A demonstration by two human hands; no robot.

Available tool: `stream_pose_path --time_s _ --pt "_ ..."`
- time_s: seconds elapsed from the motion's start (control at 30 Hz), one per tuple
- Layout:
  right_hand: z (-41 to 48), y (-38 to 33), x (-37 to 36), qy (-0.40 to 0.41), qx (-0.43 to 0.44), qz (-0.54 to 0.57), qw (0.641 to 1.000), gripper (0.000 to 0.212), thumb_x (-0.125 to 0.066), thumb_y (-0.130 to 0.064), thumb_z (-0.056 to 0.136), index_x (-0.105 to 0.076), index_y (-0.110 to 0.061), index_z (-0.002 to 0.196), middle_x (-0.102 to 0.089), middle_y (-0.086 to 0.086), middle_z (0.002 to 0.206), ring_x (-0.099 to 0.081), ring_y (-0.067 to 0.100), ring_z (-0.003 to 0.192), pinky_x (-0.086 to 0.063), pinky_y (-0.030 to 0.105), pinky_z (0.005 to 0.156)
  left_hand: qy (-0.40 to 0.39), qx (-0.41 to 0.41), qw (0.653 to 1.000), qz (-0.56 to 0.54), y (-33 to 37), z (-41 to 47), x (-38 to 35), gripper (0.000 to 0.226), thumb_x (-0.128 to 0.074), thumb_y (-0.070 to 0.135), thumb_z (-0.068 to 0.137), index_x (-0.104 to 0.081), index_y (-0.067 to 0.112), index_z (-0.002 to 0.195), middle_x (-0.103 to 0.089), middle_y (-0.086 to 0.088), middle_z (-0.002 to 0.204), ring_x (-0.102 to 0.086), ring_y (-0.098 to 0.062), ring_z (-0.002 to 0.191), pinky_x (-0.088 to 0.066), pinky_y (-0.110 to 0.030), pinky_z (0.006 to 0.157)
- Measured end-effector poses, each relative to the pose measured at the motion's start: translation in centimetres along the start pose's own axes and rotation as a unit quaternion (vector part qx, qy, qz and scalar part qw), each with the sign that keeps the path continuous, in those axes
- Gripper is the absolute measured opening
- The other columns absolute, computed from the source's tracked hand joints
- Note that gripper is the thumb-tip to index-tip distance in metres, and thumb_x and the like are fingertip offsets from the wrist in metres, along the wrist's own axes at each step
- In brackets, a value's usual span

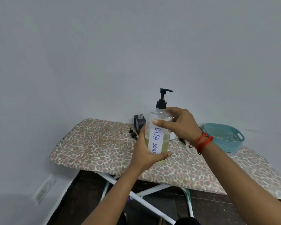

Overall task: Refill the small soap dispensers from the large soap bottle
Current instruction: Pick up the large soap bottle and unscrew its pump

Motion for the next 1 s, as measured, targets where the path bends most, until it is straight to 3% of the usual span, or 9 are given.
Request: stream_pose_path --time_s 0.1,0.17,0.3,0.43,0.5,0.7,0.77,0.93,1.0 --pt "-0.4 -0.7 0.5 -0.015 -0.011 -0.016 1.000 0.051 -0.083 -0.062 0.065 -0.074 -0.035 0.107 -0.074 -0.011 0.105 -0.070 0.003 0.082 -0.060 0.035 0.080 0.031 0.007 0.999 0.035 0.7 -0.7 0.0 0.106 -0.098 0.042 0.057 -0.040 0.032 0.144 -0.070 0.016 0.111 -0.072 -0.007 0.095 -0.059 -0.022 0.071" --pt "-0.3 -1.7 0.9 0.008 -0.007 -0.055 0.998 0.045 -0.070 -0.078 0.065 -0.072 -0.045 0.097 -0.066 -0.014 0.102 -0.063 -0.001 0.081 -0.050 0.021 0.074 0.056 0.001 0.997 0.055 1.2 -1.1 0.0 0.107 -0.097 0.044 0.054 -0.039 0.035 0.145 -0.069 0.015 0.110 -0.072 -0.007 0.091 -0.057 -0.019 0.066" --pt "1.1 -3.8 1.6 0.148 -0.005 -0.093 0.985 0.066 -0.053 -0.094 0.065 -0.071 -0.030 0.066 -0.045 -0.012 0.046 -0.046 0.004 0.047 -0.034 0.023 0.055 0.087 0.002 0.990 0.108 2.3 -1.7 -0.4 0.115 -0.092 0.049 0.053 -0.031 0.041 0.149 -0.062 0.007 0.129 -0.069 -0.012 0.098 -0.062 -0.033 0.071" --pt "1.9 -5.2 0.9 0.121 0.002 -0.135 0.983 0.057 -0.064 -0.086 0.065 -0.053 -0.035 0.042 -0.039 -0.012 0.035 -0.042 0.006 0.039 -0.028 0.023 0.048 0.122 0.006 0.985 0.125 3.0 -1.9 -0.8 0.112 -0.089 0.049 0.052 -0.032 0.039 0.148 -0.064 0.005 0.126 -0.069 -0.010 0.094 -0.061 -0.032 0.070" --pt "2.3 -5.3 0.7 0.110 0.023 -0.134 0.985 0.065 -0.073 -0.072 0.072 -0.045 -0.025 0.038 -0.038 -0.011 0.035 -0.041 0.008 0.040 -0.027 0.023 0.048 0.127 0.010 0.985 0.114 3.3 -1.7 -0.7 0.111 -0.089 0.049 0.051 -0.033 0.040 0.146 -0.065 0.008 0.120 -0.069 -0.006 0.087 -0.060 -0.026 0.065" --pt "3.2 -5.7 1.3 0.077 0.044 -0.159 0.983 0.053 -0.075 -0.049 0.083 -0.061 -0.003 0.061 -0.059 0.004 0.057 -0.050 0.017 0.053 -0.038 0.022 0.050 0.048 0.006 0.998 0.048 3.9 -0.8 0.9 0.103 -0.094 0.034 0.051 -0.037 0.049 0.136 -0.066 0.017 0.109 -0.069 -0.005 0.089 -0.055 -0.019 0.063" --pt "3.2 -6.2 1.4 0.052 0.067 -0.150 0.985 0.047 -0.074 -0.047 0.085 -0.068 -0.003 0.067 -0.069 0.007 0.068 -0.055 0.015 0.058 -0.043 0.025 0.057 0.021 0.006 1.000 0.017 4.1 -0.4 1.3 0.096 -0.094 0.023 0.051 -0.044 0.039 0.131 -0.067 0.018 0.104 -0.069 -0.007 0.090 -0.056 -0.022 0.067" --pt "3.8 -8.1 2.5 -0.137 0.114 0.016 0.984 0.023 -0.075 -0.032 0.089 -0.075 -0.011 0.096 -0.069 0.023 0.094 -0.062 0.015 0.082 -0.051 0.035 0.081 -0.033 -0.011 0.997 -0.064 5.3 -0.2 1.7 0.081 -0.091 0.013 0.055 -0.055 0.030 0.125 -0.073 0.007 0.113 -0.071 -0.016 0.105 -0.058 -0.026 0.082" --pt "4.1 -8.3 3.9 -0.167 0.102 0.095 0.976 0.035 -0.076 -0.026 0.086 -0.070 -0.012 0.117 -0.064 0.025 0.099 -0.064 0.018 0.092 -0.053 0.032 0.085 -0.039 -0.012 0.996 -0.076 5.8 0.1 1.8 0.078 -0.091 0.012 0.057 -0.057 0.026 0.126 -0.074 0.001 0.113 -0.072 -0.019 0.104 -0.059 -0.027 0.081"
Point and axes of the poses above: each hand's wrist, its own z-axis towards the middle knuckle, its own x-axis out of the back of the hand, y = z × x, the point moved 3 cm from there along z, towards the middle knuckle
